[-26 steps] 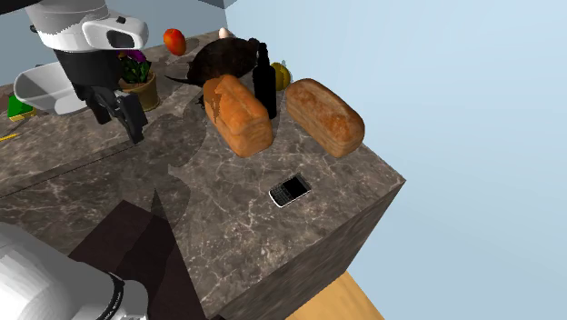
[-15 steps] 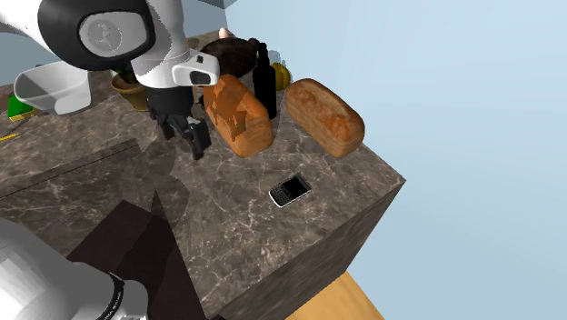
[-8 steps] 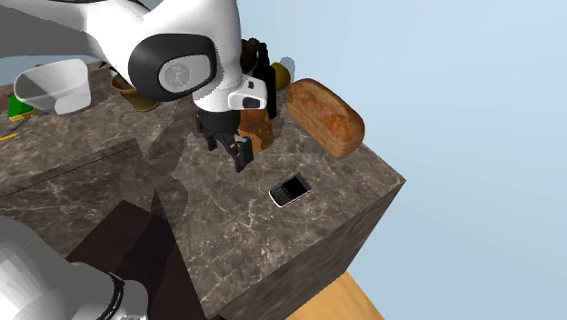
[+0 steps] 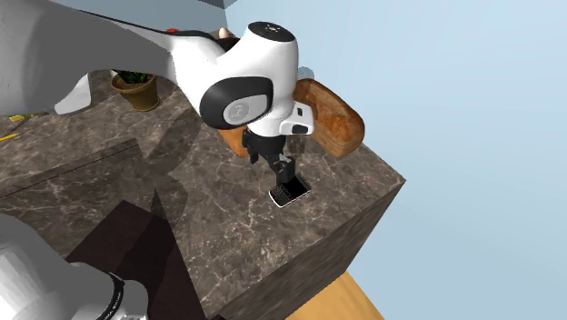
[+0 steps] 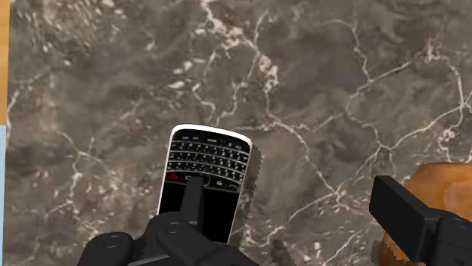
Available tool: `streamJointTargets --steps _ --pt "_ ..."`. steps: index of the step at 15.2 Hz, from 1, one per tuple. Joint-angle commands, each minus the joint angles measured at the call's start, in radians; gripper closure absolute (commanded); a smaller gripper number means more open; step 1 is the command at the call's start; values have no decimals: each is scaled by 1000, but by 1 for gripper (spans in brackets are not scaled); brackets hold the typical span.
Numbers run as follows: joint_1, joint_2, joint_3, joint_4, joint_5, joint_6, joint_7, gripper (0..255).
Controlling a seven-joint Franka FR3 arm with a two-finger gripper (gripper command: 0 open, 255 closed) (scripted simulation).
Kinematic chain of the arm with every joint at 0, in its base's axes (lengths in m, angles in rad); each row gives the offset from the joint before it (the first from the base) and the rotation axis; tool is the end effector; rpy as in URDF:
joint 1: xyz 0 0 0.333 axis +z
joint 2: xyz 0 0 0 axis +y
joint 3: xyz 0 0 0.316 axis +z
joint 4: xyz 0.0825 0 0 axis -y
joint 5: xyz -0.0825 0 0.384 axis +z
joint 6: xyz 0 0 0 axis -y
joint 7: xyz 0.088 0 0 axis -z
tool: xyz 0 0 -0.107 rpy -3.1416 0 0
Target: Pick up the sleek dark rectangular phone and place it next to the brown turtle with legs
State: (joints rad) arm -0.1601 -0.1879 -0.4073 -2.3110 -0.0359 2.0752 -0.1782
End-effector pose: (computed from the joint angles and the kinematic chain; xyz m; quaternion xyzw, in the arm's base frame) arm 0.3992 -0.2597 0.4090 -0.9829 0.1799 0.0212 0.0314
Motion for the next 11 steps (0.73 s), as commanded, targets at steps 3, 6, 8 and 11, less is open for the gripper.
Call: streamJointTargets --steps 3,6,8,11 --pt "-16 140 -47 72 66 74 -65 0" --pt "-30 222 -63 109 116 115 -107 0" --pt "-30 237 -62 97 126 141 -114 0" --pt "-31 261 -60 79 143 180 -126 0"
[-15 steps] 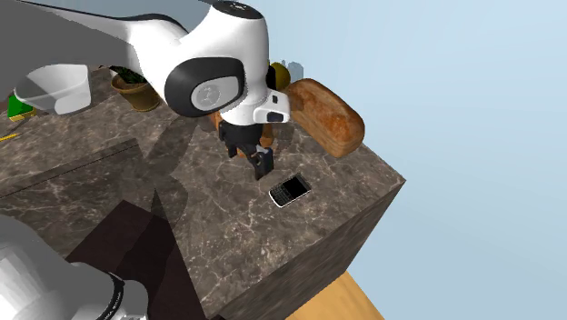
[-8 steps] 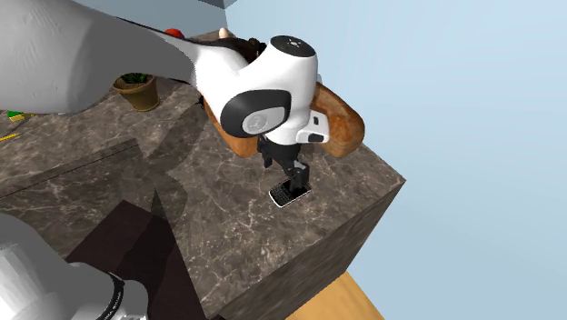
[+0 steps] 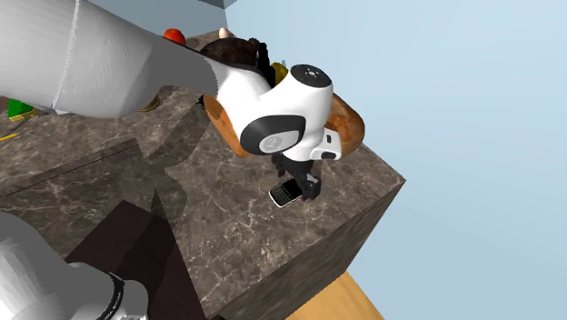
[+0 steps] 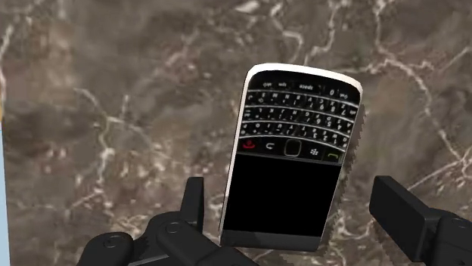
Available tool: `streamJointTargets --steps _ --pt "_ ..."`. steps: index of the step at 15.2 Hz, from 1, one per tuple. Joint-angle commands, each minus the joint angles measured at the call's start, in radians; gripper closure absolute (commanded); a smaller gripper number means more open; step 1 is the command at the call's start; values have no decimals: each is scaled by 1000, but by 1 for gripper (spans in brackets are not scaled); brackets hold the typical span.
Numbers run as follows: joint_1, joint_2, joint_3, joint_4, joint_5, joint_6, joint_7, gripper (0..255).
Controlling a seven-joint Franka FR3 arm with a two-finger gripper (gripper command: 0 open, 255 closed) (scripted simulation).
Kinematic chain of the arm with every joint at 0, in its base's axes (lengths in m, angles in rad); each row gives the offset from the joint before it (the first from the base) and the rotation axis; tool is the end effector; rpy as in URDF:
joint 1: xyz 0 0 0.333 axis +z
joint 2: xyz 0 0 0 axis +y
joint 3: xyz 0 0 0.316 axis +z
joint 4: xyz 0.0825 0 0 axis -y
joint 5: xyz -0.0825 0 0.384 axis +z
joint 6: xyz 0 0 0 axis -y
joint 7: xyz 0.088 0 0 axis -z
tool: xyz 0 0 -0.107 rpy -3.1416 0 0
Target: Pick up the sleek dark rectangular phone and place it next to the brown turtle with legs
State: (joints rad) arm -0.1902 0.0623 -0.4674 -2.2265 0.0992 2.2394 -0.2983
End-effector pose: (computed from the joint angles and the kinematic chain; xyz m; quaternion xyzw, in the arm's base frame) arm 0.4202 -0.3199 0.3451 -0.9773 0.2095 0.0074 0.0311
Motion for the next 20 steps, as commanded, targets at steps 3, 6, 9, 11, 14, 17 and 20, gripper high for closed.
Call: streamJointTargets --steps 3,6,9,11,14,17,20 --pt "-1 24 2 -14 17 35 -13 0" --pt "-1 24 2 -14 17 35 -13 0" --pt "-1 24 2 -14 17 35 -13 0" --pt "-1 24 2 -14 17 35 -13 255" --pt "-1 25 2 -13 17 35 -12 255" --pt "-1 23 2 -15 17 36 -12 255" --pt "-1 24 2 -14 17 35 -13 255"
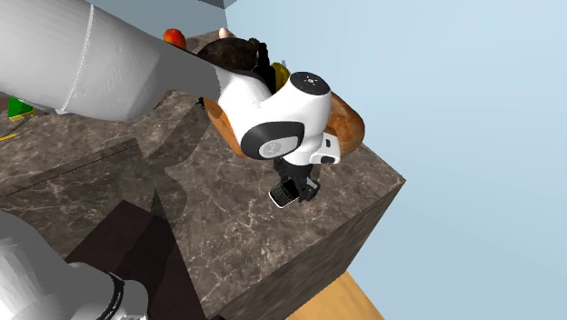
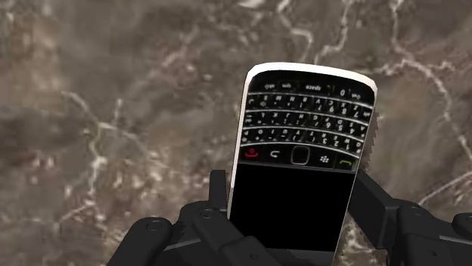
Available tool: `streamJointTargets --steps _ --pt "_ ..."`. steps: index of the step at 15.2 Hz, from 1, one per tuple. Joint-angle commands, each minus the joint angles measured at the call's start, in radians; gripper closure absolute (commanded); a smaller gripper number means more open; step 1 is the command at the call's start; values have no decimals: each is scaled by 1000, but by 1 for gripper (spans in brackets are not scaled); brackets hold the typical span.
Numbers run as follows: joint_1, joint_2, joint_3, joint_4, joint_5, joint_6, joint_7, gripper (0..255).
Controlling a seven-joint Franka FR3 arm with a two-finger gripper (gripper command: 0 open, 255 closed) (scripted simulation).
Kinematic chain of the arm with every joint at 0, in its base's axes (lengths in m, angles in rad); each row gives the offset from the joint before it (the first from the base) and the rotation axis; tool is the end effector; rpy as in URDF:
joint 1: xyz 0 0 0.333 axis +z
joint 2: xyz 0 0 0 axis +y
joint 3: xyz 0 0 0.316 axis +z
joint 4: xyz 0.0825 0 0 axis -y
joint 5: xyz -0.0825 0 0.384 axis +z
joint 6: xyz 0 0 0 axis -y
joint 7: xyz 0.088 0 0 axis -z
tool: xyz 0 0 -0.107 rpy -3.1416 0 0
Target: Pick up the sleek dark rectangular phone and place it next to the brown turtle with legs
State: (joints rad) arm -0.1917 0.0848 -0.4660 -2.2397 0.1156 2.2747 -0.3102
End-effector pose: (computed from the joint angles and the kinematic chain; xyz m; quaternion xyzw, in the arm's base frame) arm 0.4201 -0.3200 0.3318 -0.9772 0.2100 0.0061 0.0306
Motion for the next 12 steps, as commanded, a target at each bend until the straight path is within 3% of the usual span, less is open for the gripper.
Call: streamJointTargets --steps 1,12 --pt "1 -7 0 4 -6 -12 4 255" --pt "6 -96 -2 68 -63 -153 50 255"
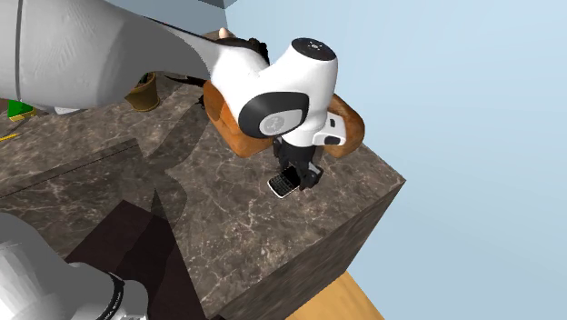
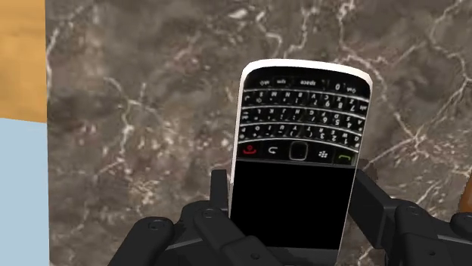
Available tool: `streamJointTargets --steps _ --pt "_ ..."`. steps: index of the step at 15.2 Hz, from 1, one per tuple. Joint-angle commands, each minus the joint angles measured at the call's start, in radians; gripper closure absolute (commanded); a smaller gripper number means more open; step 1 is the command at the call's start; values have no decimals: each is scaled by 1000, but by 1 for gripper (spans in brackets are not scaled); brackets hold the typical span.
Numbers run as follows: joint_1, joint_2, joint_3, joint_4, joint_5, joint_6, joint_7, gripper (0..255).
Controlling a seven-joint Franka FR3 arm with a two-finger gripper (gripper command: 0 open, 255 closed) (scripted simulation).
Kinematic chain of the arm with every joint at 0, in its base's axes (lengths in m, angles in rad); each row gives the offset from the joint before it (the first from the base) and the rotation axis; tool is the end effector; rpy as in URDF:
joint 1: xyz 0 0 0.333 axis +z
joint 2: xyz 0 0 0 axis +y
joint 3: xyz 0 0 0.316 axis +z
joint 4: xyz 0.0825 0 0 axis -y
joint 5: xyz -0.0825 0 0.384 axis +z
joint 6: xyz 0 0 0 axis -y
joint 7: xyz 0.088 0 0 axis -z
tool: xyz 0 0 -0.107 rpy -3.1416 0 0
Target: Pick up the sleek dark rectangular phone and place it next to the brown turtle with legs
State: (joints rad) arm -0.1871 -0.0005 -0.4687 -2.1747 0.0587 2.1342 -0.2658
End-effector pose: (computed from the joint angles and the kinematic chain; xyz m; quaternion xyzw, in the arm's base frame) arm 0.4208 -0.3206 0.3887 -0.9773 0.2095 0.0070 0.0309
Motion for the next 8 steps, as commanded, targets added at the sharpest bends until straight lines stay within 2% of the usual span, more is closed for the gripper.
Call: streamJointTargets --steps 1,8 --pt "1 -17 1 10 -10 -26 9 255" --pt "2 -57 5 67 -32 -117 29 255"
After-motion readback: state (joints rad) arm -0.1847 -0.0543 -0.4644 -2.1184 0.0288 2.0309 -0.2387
